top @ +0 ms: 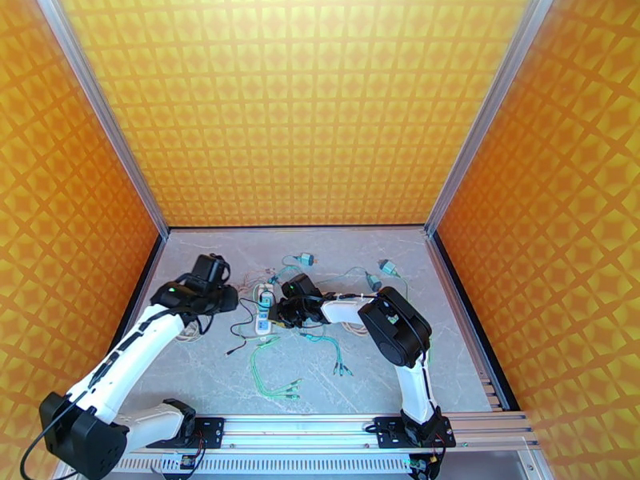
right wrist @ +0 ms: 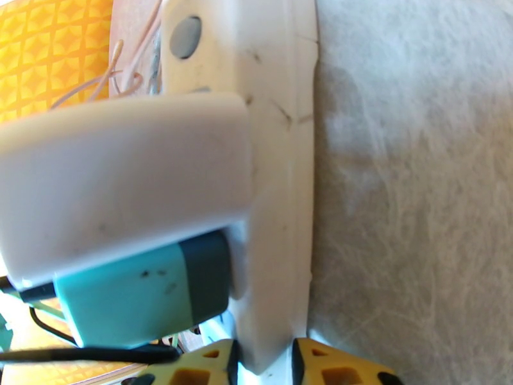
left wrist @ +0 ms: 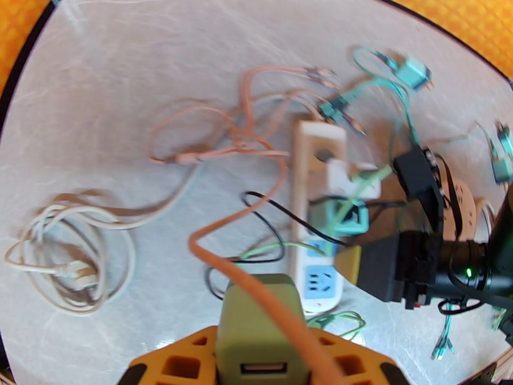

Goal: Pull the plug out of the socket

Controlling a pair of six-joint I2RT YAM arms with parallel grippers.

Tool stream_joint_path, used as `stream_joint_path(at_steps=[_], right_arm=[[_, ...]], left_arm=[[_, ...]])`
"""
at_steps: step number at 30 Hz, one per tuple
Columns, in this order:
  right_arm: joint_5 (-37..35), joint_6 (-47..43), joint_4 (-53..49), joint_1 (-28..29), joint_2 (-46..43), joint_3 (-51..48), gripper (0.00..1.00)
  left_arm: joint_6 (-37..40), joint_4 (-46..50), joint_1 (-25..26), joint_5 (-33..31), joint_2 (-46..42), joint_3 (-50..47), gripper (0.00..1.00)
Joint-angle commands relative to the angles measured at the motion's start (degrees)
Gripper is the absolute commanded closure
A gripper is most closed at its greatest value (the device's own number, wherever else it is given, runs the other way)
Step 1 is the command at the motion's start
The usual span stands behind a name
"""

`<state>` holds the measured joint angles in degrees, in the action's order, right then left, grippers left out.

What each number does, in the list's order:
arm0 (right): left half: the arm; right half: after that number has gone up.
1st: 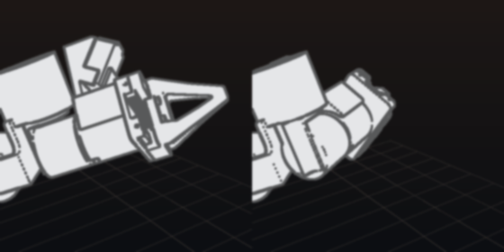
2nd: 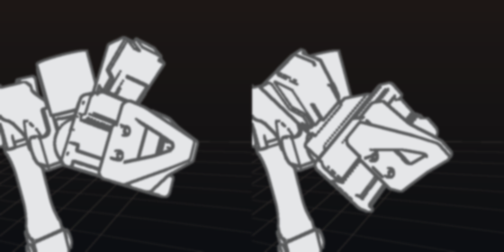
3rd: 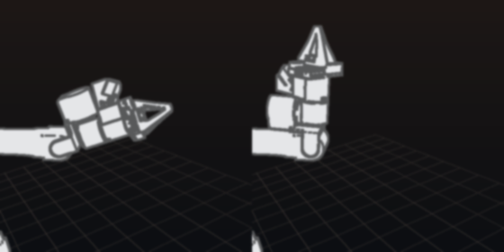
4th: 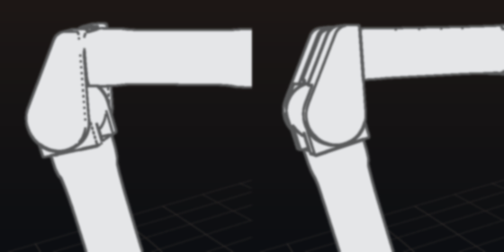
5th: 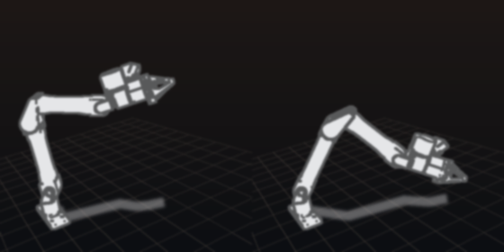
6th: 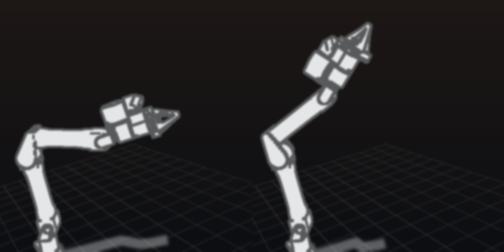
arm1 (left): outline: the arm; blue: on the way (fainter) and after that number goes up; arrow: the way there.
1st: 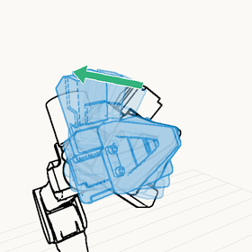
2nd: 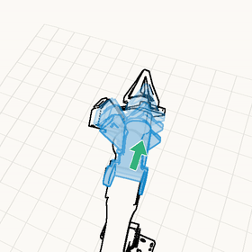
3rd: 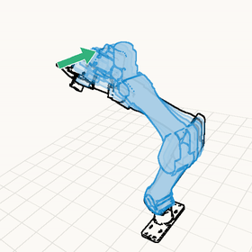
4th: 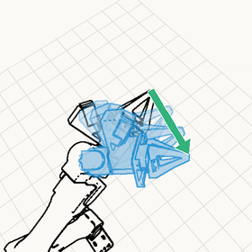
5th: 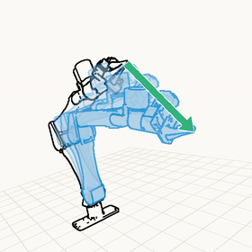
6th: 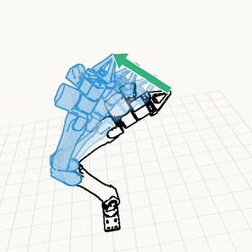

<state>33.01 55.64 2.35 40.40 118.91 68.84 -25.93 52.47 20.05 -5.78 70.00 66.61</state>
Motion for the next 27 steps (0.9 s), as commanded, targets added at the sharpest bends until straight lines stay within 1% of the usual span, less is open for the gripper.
stream_joint_path(at_steps=[1, 6, 11, 20, 27], right_arm=[[-4.9, -1.2, -8.0, 0.3, 2.6, -1.4, 0.72], [-4.7, -1.0, -7.9, 0.3, 2.5, -1.4, 0.72], [-4.5, -1.2, -8.3, 0.3, 2.5, -1.2, 0.72], [-4.5, -1.3, -8.8, 0.3, 1.9, -1.0, 0.72], [-4.6, -0.9, -8.8, 0.3, 1.6, -0.9, 0.72]], left_arm=[[2.7, 2.4, -3.0, -1.4, -1.9, 3.0, 0.97], [4.6, 1.9, -8.6, -1.3, -1.6, 5.3, 0.97], [6.2, -1.2, -12.8, -1.3, 2.3, 7.6, 0.97], [9.2, -8.3, -17.9, -1.3, 14.8, 15.4, 0.97], [15.8, -11.5, -19.0, -1.3, 27.2, 22.8, 0.93]])
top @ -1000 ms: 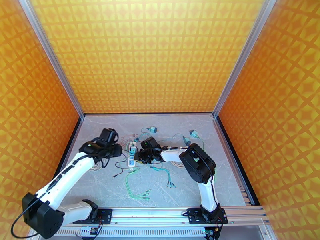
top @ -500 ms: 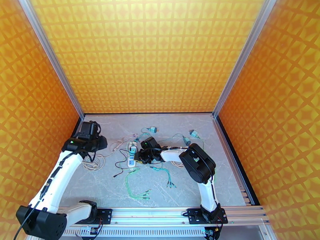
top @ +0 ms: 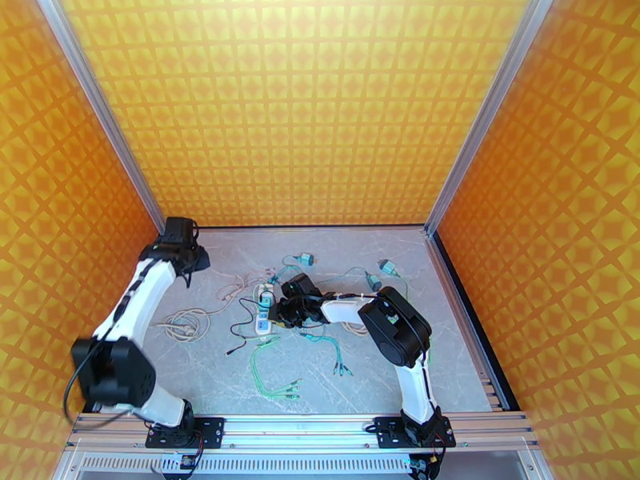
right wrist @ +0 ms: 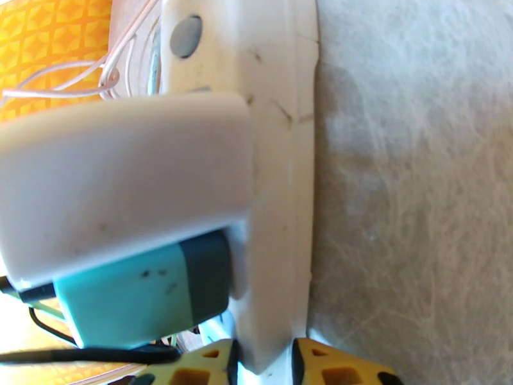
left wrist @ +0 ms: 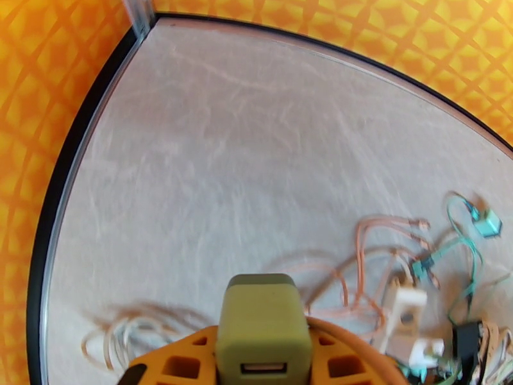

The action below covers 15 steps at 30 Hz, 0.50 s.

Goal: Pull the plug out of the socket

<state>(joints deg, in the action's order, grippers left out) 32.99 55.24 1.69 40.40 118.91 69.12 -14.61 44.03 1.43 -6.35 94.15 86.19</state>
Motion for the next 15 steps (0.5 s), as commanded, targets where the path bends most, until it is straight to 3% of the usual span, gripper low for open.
stream_joint_path(at_steps=[1, 15], right_arm=[[-4.5, -0.4, -8.1, 0.3, 1.7, -1.3, 0.72], [-5.0, 0.0, -8.7, 0.3, 1.1, -1.5, 0.72]], left_arm=[[5.3, -3.6, -0.4, -1.0, 4.8, 4.0, 0.93], [9.4, 0.2, -2.4, -2.2, 28.0, 16.9, 0.91]])
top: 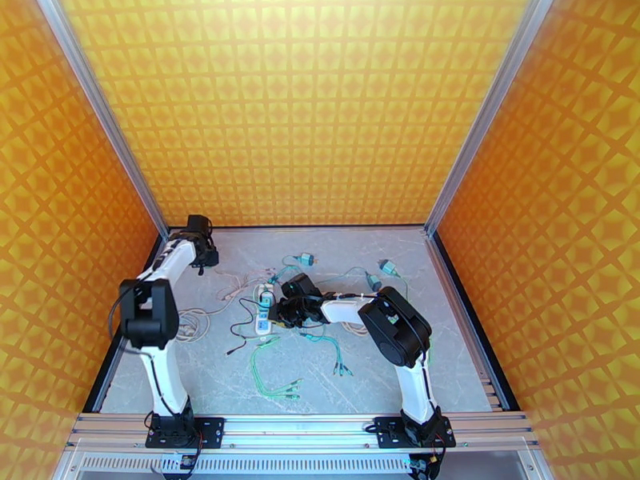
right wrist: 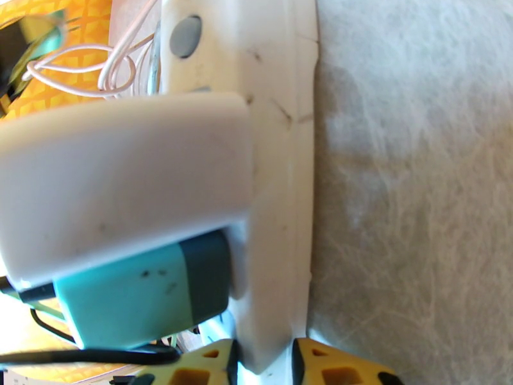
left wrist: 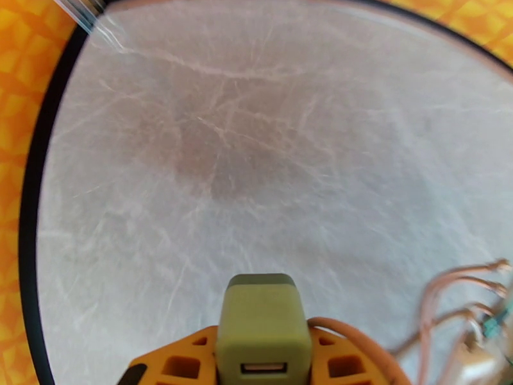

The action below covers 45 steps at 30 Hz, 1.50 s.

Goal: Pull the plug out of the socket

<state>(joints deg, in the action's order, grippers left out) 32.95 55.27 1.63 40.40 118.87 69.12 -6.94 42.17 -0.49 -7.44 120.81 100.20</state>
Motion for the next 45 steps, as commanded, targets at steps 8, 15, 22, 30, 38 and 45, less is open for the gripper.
stream_joint_path(at_steps=[8, 15, 22, 30, 38, 45], right_arm=[[-4.6, -0.1, -8.7, 0.3, 2.0, -0.4, 0.72], [-4.3, -0.6, -9.2, 0.3, 2.6, 0.4, 0.72], [-4.0, -1.1, -9.3, 0.3, 2.3, 0.6, 0.72], [-3.6, -1.4, -8.7, 0.3, 1.0, 0.3, 0.72], [-7.3, -7.1, -13.5, 0.3, -5.8, 1.0, 0.65], [-11.3, -10.3, -17.4, 0.1, -12.0, -1.0, 0.64]], left_arm=[[1.6, 4.7, -0.9, -1.0, 6.0, 6.1, 0.8], [0.6, 7.1, -0.8, -1.0, 6.3, 7.4, 0.51], [-2.2, 8.4, -0.9, -1.0, 2.3, 6.3, 0.25], [-6.2, 9.2, -0.6, 1.8, -6.6, 2.5, 0.21], [-9.5, 6.8, 1.6, 7.6, -18.8, -8.9, 0.22], [-10.8, 4.6, 8.7, 8.7, -30.3, -20.5, 0.32]])
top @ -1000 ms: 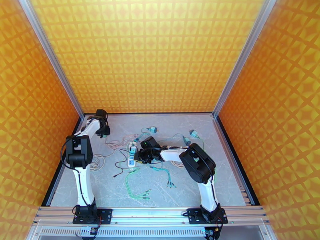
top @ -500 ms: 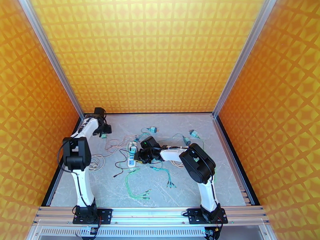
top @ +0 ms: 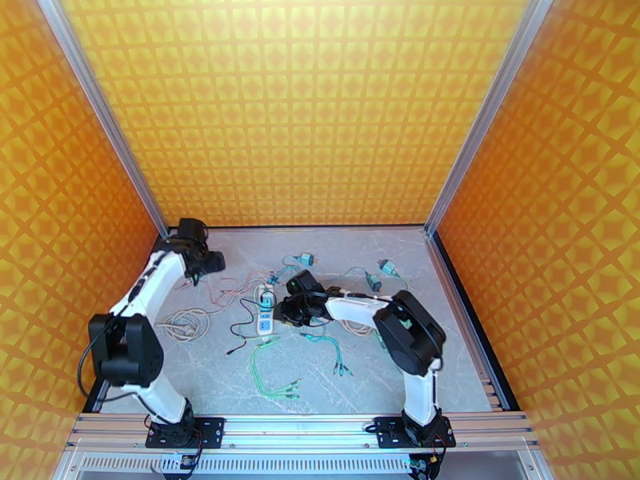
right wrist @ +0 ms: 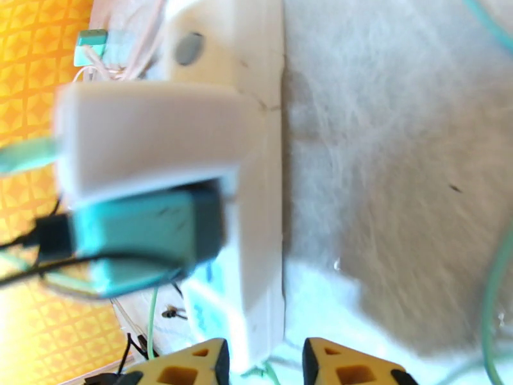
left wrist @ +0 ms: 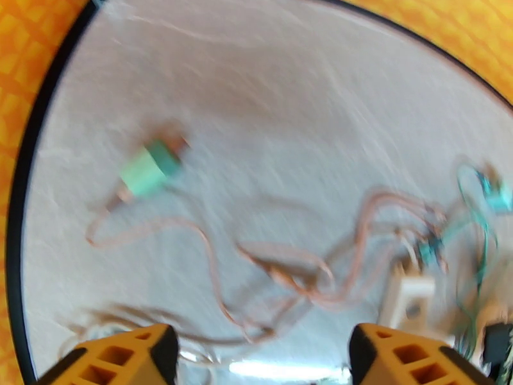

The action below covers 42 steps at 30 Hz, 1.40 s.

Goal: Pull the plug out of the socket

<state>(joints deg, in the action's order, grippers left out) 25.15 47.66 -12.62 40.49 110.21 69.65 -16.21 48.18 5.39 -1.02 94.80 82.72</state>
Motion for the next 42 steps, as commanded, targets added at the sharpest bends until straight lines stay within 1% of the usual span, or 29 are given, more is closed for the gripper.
stream_joint_path(at_steps=[1, 5, 9, 11, 13, 16, 20, 25, 31, 42], right_arm=[[-3.9, -2.7, -3.2, 0.0, -4.1, -2.1, 0.64], [-6.2, -2.2, -3.4, -1.0, -6.6, -4.8, 0.66], [-7.0, -1.9, -3.1, -2.7, -8.3, -6.9, 0.67], [-7.5, -1.8, -3.2, -3.3, -9.1, -7.5, 0.67], [-7.9, -1.8, -3.5, -3.5, -9.7, -7.7, 0.67], [-8.1, -2.0, -3.8, -3.6, -10.2, -7.9, 0.67], [-7.7, -1.2, -2.8, -3.6, -11.0, -9.1, 0.67], [-7.8, -0.7, -2.0, -3.6, -11.7, -10.0, 0.67], [-7.1, -0.4, -1.4, -3.6, -11.3, -10.1, 0.67], [-6.0, -0.6, -1.4, -3.6, -10.1, -9.6, 0.67]], left_arm=[[-1.9, -1.8, 4.2, 3.0, -5.7, -4.1, 0.35], [-4.1, -3.9, 11.9, 3.9, -11.1, -9.1, 0.43], [-8.3, -8.0, 19.3, 5.2, -13.8, -13.4, 0.53], [-9.8, -10.7, 21.7, 6.5, -13.8, -14.9, 0.56], [-10.7, -12.6, 23.0, 7.4, -12.6, -15.6, 0.63], [-11.4, -13.2, 23.7, 7.9, -9.5, -15.0, 0.66], [-10.9, -12.8, 23.8, 7.3, -7.0, -14.9, 0.67], [-9.9, -11.0, 23.7, 4.5, -4.9, -15.2, 0.64], [-9.0, -8.7, 23.7, -0.4, -2.2, -14.6, 0.65], [-7.9, -9.3, 23.7, -1.6, 2.4, -13.3, 0.6]])
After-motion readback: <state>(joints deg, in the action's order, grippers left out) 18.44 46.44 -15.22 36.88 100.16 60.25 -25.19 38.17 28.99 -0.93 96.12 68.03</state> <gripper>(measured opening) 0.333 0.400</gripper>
